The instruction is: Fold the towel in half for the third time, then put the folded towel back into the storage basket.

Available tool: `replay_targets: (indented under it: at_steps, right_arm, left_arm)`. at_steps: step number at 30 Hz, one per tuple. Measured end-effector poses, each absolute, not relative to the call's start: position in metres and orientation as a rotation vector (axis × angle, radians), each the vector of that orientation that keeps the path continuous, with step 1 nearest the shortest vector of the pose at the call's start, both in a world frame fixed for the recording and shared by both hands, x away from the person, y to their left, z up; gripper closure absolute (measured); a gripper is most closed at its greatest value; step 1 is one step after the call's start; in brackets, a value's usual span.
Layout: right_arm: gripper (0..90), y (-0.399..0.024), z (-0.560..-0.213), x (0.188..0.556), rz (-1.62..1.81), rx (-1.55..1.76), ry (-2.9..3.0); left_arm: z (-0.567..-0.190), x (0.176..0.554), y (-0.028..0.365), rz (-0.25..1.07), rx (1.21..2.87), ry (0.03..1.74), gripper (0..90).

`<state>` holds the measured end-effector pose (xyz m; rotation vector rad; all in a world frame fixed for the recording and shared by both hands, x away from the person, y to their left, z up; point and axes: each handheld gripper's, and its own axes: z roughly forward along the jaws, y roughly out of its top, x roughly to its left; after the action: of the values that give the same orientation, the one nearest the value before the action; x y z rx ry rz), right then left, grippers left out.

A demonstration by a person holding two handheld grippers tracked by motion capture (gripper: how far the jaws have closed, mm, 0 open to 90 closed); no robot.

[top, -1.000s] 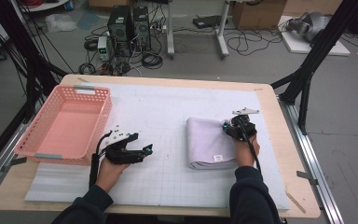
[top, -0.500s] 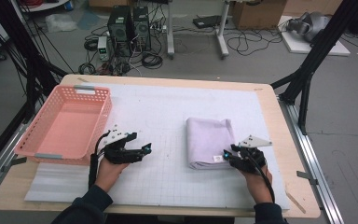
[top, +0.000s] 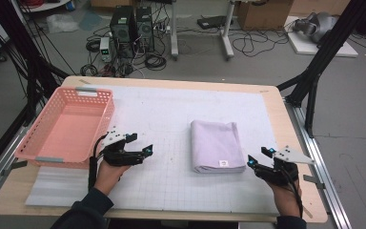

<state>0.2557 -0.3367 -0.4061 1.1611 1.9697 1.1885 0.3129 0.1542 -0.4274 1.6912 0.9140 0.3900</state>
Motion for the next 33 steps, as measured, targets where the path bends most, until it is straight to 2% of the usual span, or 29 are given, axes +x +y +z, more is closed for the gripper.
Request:
replay_targets:
  at_steps: [9,33]
  right_arm:
    - [23.4,-0.3403,-0.4084,0.2605,1.193,1.175,1.948]
    - [22.4,-0.3459,-0.4120,0.2607,1.134,1.215,1.940]
  left_arm:
    - [-0.4278,0.3129,0.1569,0.392,1.693,0.899,17.5]
    - [-0.4354,0.3163,0.1503,0.346,1.720,0.923,17.6]
